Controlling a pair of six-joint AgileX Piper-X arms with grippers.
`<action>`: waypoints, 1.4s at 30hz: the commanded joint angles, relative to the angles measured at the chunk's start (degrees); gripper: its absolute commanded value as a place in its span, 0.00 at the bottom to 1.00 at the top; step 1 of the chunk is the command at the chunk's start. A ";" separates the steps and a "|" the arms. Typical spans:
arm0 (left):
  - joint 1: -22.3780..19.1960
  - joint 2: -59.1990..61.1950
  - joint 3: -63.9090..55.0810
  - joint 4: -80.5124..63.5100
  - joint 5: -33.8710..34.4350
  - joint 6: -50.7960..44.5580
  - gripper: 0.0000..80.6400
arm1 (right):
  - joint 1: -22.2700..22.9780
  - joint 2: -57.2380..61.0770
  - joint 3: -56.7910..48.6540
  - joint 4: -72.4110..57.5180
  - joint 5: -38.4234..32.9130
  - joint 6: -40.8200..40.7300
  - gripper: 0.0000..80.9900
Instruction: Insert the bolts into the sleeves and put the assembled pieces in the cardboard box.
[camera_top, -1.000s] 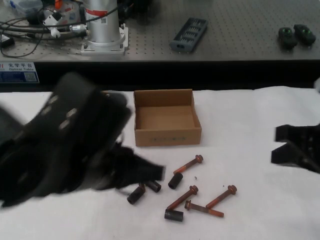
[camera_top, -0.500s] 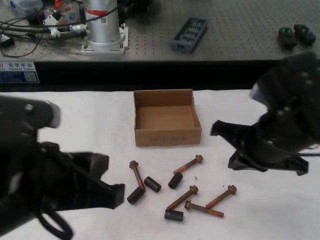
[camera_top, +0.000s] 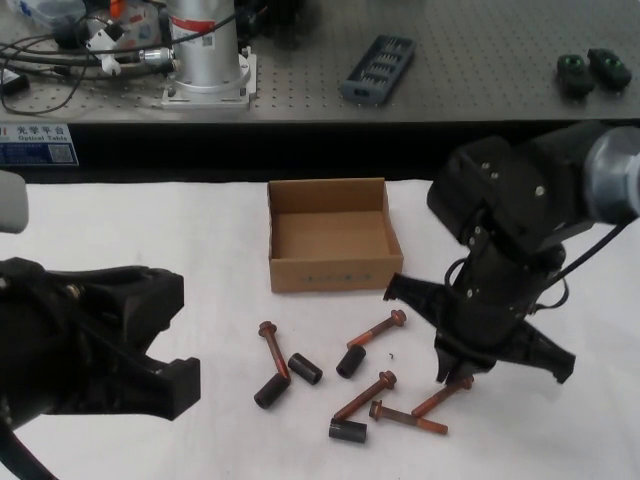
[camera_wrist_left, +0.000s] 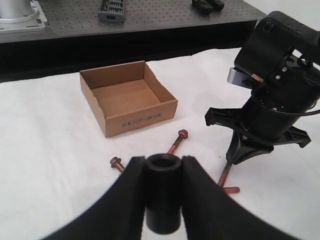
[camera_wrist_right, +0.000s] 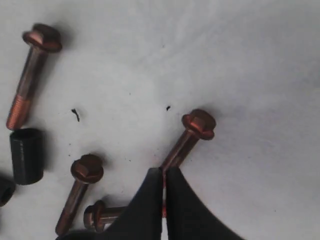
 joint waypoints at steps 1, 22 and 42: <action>0.10 -0.42 -0.09 0.27 -0.27 0.90 0.01 | 0.07 0.95 -0.75 0.88 -1.92 -3.14 0.05; 0.10 -0.42 -0.09 0.27 -0.43 1.16 0.01 | -0.58 5.77 -0.75 -2.25 -1.90 0.40 0.40; 0.10 -0.42 -0.09 0.27 -0.43 1.16 0.01 | -2.59 5.61 -0.90 -2.47 1.51 -13.24 0.03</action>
